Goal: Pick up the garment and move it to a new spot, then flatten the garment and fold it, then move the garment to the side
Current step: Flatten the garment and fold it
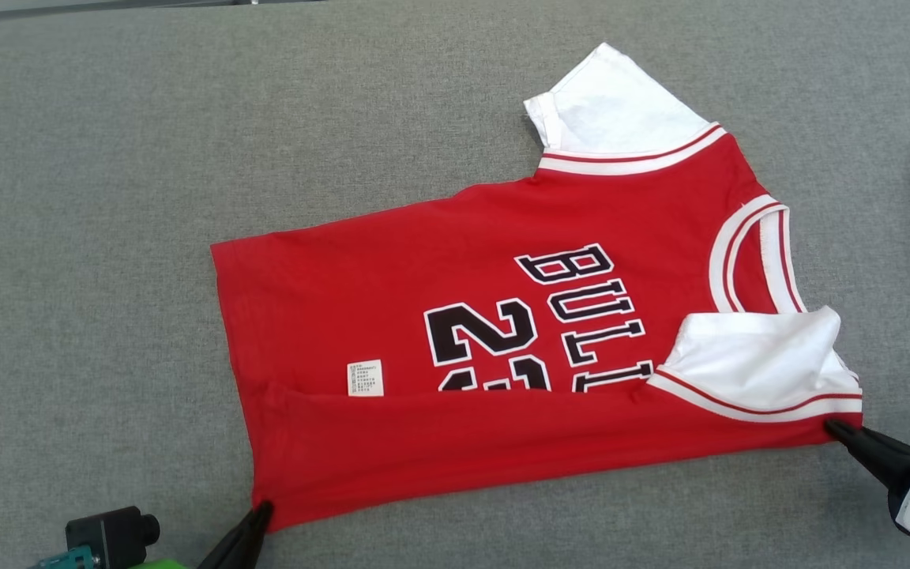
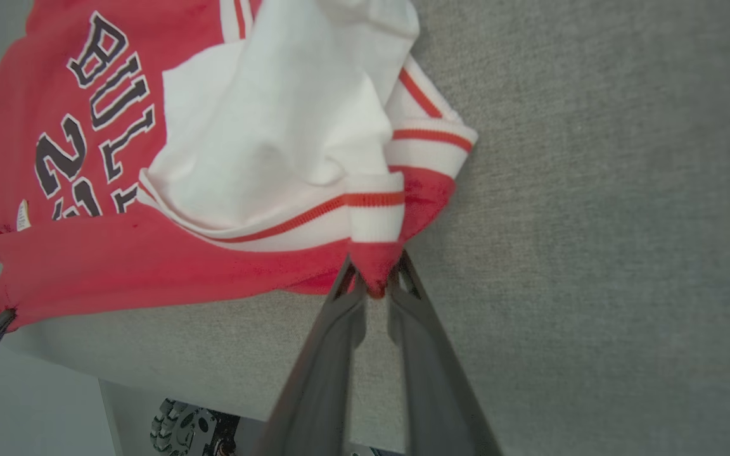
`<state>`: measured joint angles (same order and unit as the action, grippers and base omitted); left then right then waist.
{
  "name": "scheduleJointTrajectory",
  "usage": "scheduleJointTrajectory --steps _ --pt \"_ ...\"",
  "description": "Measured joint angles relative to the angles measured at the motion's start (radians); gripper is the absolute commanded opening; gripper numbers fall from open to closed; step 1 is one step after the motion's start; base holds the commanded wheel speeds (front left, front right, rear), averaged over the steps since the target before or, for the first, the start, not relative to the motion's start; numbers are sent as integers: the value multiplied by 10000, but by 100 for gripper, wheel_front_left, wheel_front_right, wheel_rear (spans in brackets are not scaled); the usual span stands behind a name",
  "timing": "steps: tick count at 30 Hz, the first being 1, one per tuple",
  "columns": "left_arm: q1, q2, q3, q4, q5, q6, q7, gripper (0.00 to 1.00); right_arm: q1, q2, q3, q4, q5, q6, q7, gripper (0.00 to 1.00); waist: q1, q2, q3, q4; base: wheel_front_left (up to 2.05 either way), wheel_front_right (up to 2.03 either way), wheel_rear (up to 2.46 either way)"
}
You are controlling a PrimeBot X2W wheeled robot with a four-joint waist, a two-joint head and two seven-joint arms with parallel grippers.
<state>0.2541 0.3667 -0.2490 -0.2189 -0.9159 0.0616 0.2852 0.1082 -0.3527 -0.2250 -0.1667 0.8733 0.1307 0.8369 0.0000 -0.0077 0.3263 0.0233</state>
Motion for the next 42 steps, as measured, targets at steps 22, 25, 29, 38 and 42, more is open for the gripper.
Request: scheduleJointTrajectory --steps 22,25,29,38,42 --pt "-5470 1262 -12 261 1586 88 1285 100 -8272 -658 2082 1651 -2976 -2 -1152 100 1 0 2094 179 0 0 0" --pt "-6473 1239 -395 800 1703 -182 1678 100 -9698 -198 2485 2734 -3338 -2 -1164 100 1 0 2560 298 0 0 0" --pt "-7543 1158 -901 1390 1835 -545 2165 100 -10983 -88 3127 3937 -3923 -2 -1126 100 2 0 3041 584 0 0 0" --pt "-8679 840 -1670 2036 1871 -1045 2915 100 -12076 -88 4278 5574 -4195 -2 -756 100 1 0 3486 1430 0 0 0" --pt "-8813 777 -1776 2184 1762 -1101 3120 100 -12281 -255 4468 5877 -4128 -2 -520 100 0 0 3502 1605 0 0 0"
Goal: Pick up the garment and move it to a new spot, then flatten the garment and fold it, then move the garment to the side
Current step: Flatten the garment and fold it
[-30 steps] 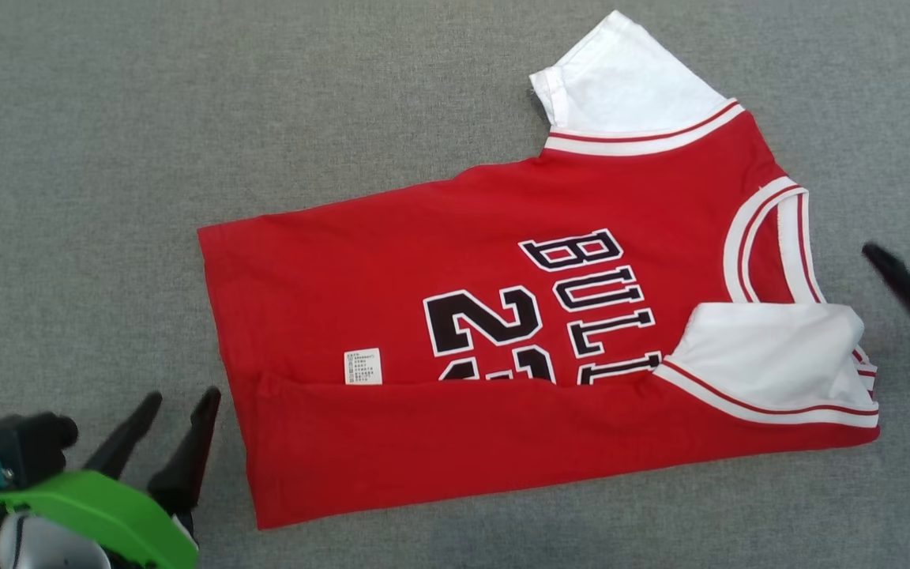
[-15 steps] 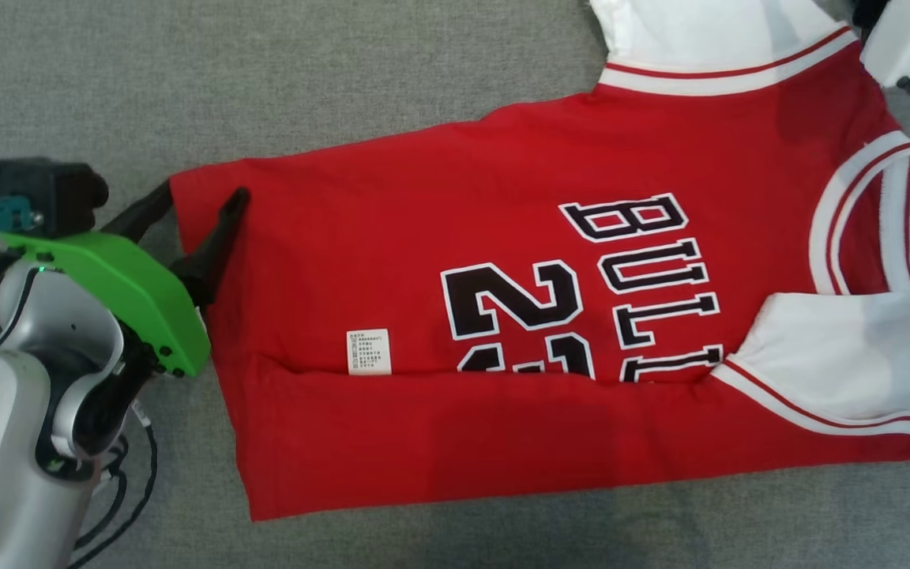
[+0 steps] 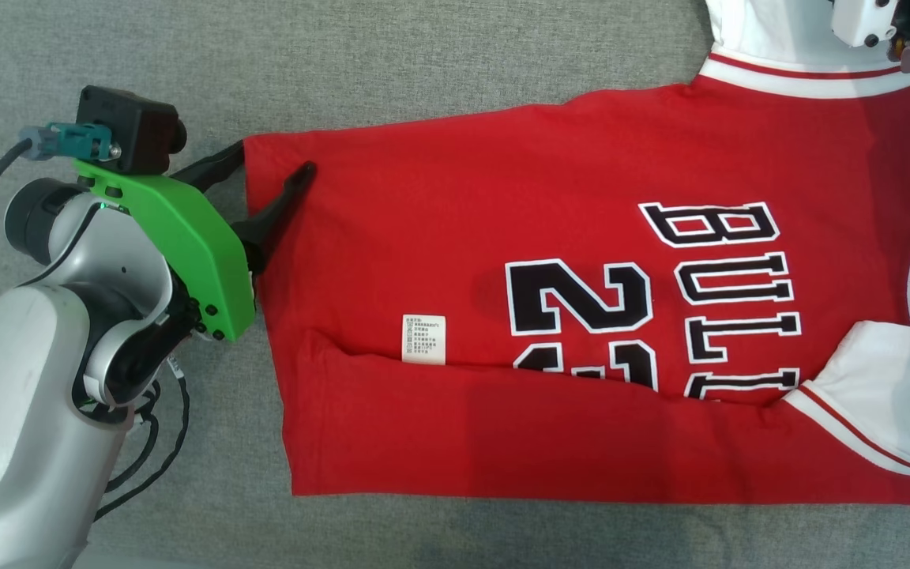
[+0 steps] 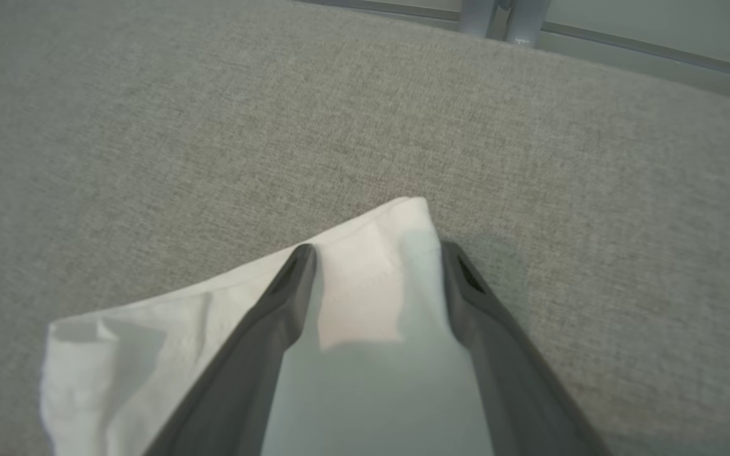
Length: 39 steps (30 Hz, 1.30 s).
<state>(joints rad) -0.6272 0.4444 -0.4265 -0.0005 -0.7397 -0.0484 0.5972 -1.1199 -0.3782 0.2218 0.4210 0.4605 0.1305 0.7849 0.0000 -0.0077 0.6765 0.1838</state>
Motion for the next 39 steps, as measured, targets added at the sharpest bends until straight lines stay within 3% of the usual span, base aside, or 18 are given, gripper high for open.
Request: scheduleJointTrajectory --steps 1,2,3,4,11,15,26,33,39 --pt "-1 -10 -13 33 -4 0 2 90 -42 -46 50 65 61 0 132 48 0 0 -18 11 0 0 0" --pt "-4 -12 -29 52 -6 -4 2 62 -79 -50 54 113 232 0 272 0 0 0 -32 13 0 0 0" --pt "-7 -15 -17 75 -8 -27 -13 35 -81 -56 48 130 410 0 370 0 0 0 -39 6 0 0 0" --pt "-7 -33 -6 115 -44 -31 -44 0 -81 -56 38 128 552 0 410 0 0 0 -46 -8 0 0 0" --pt "191 -98 222 127 -79 -35 -717 0 245 -82 -148 -148 1442 0 -719 0 0 0 -348 -201 0 0 0" --pt "750 -56 508 -100 -46 219 -1358 0 730 -121 -370 -775 2299 0 -1680 0 1 0 -675 -453 0 0 0" --pt "3414 67 1091 -1317 77 798 -3116 0 5472 -874 -443 -4615 4646 0 -3724 0 0 0 -1772 -1336 0 0 0" --pt "5149 -52 1576 -1860 71 1338 -4161 0 8239 -838 -491 -5802 4926 0 -4527 0 -1 0 -2257 -1960 0 0 0" --pt "6209 -324 1668 -1885 184 1720 -4939 0 9851 -483 -545 -5904 5405 -2 -5076 0 -1 0 -2797 -2498 0 0 0"
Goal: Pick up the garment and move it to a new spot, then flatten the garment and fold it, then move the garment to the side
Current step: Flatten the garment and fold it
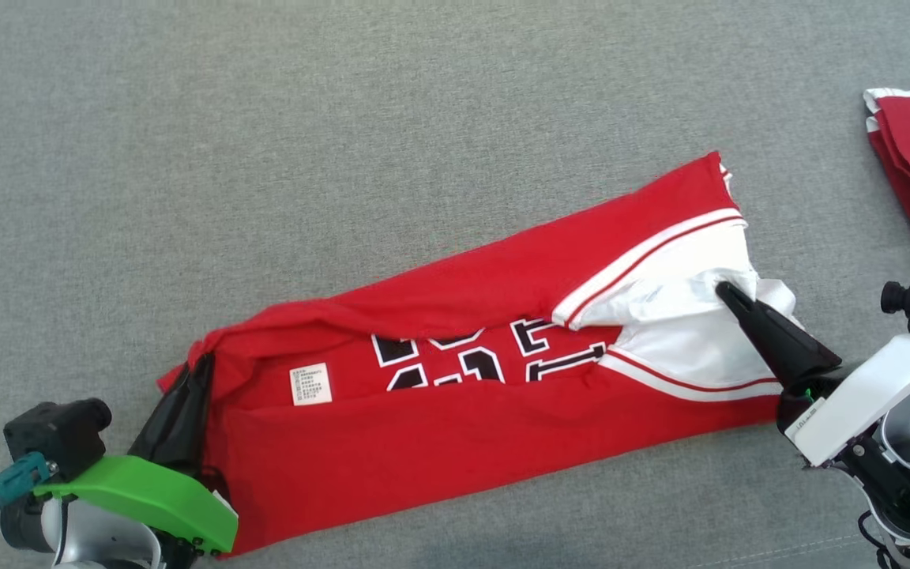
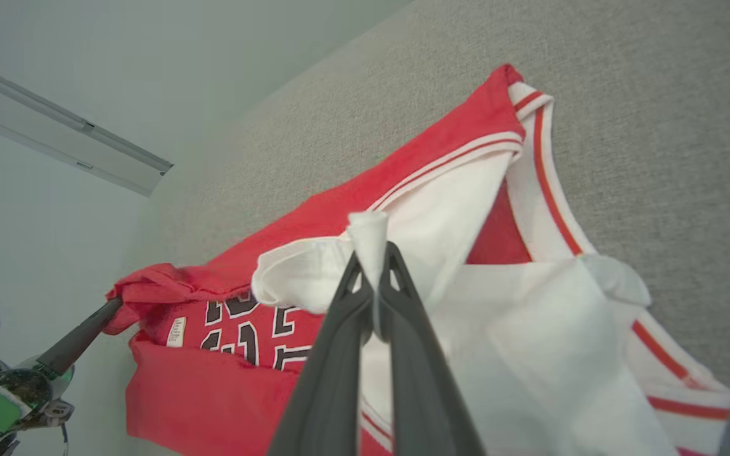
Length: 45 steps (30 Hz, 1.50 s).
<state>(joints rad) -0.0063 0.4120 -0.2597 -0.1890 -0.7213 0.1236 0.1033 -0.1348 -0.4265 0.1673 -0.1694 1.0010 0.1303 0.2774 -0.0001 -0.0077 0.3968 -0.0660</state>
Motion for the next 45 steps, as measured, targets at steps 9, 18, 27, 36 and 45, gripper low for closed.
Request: scheduleJointTrajectory --steps 9,18,27,36,45 --pt "474 109 -209 240 527 12 -529 19 182 -232 199 334 190 2 -159 0 0 0 -154 -265 0 0 0" --pt "856 127 -510 570 1072 102 -988 100 393 -550 474 779 -15 2 228 100 0 0 -222 -170 0 0 0" --pt "1348 144 -207 -391 2537 1417 -2357 100 -358 -988 -1014 1569 284 0 1574 100 0 0 -530 -109 0 0 0" --pt "1285 -612 339 -280 2964 2109 -3492 100 -1173 -272 -1208 2953 -1523 2 3154 100 0 0 -531 534 0 0 0" --pt "1084 -1091 614 90 2999 1753 -3614 100 -1432 510 -1438 3453 -1588 0 3986 0 0 0 -483 1272 0 0 0"
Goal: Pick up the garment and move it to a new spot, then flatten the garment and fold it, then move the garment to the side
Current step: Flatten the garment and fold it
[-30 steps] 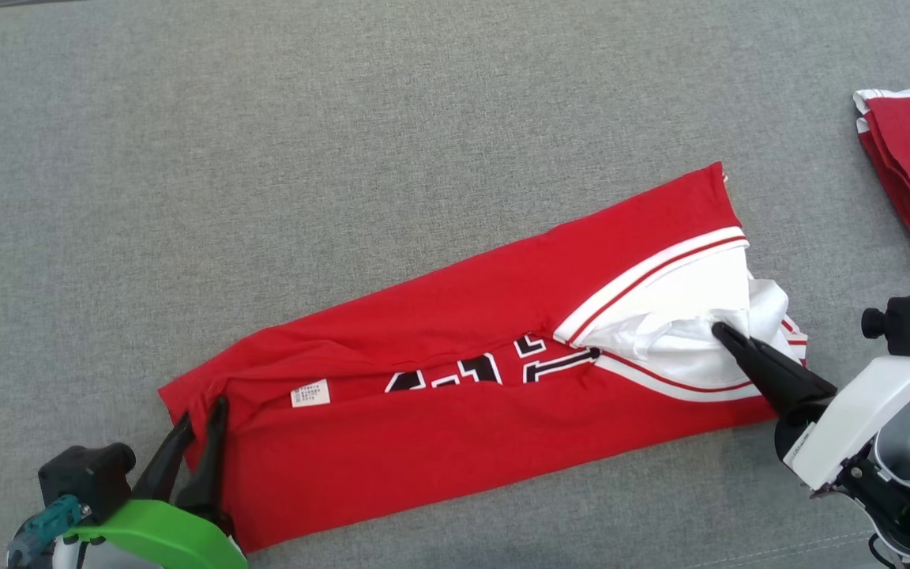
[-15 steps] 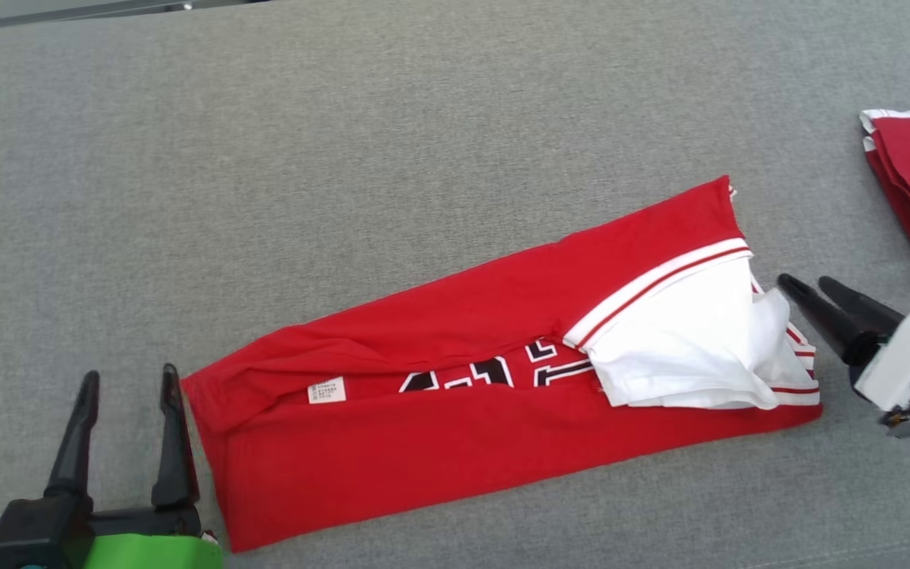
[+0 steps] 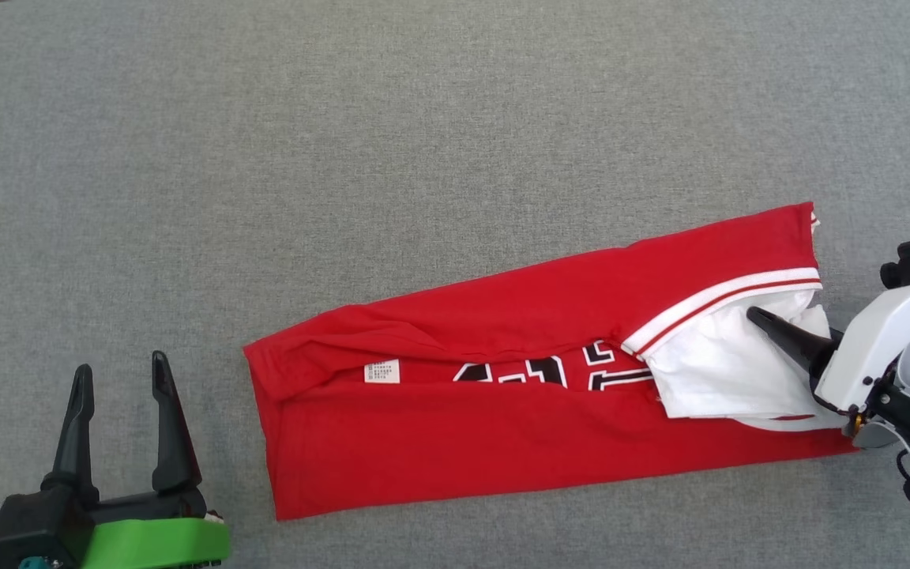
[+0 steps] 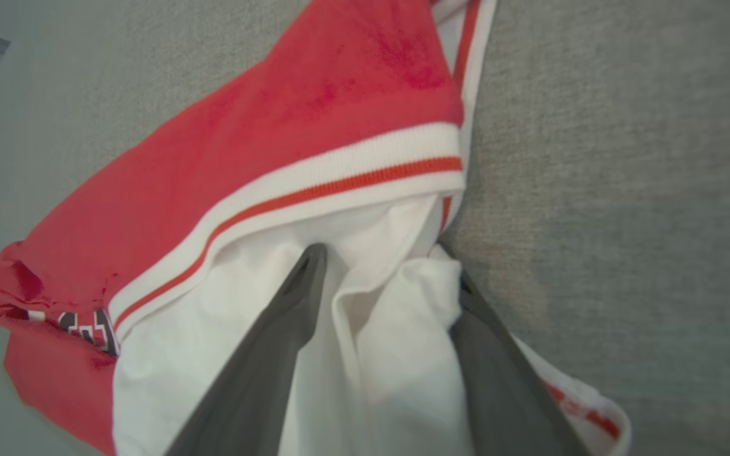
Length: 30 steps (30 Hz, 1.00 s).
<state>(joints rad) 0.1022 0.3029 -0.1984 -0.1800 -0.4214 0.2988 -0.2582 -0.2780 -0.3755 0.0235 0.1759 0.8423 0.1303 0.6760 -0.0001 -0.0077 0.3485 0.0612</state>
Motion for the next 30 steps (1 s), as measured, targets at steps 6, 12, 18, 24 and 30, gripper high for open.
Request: scheduleJointTrajectory --steps 6,12,18,24,30 --pt "-351 8 -13 598 48 -360 -31 100 -184 8 -431 178 623 2 169 0 0 0 -229 115 0 0 0" --pt "-467 2 -234 1563 -40 -786 -40 100 -330 -652 -1808 683 562 4 357 0 0 0 -644 109 0 0 0" --pt "-638 -236 -537 2364 -165 -1246 -42 100 80 -1388 -3708 963 -228 0 562 0 0 0 -1059 177 0 0 0" --pt "-642 -558 -535 2819 -151 -1590 -44 100 44 -1124 -2963 -1285 -293 0 1106 0 1 0 -1399 247 0 0 0" --pt "-617 -834 -552 3139 50 -1941 -44 100 294 -261 -779 -2765 -443 2 1070 0 0 0 -1734 233 0 0 0"
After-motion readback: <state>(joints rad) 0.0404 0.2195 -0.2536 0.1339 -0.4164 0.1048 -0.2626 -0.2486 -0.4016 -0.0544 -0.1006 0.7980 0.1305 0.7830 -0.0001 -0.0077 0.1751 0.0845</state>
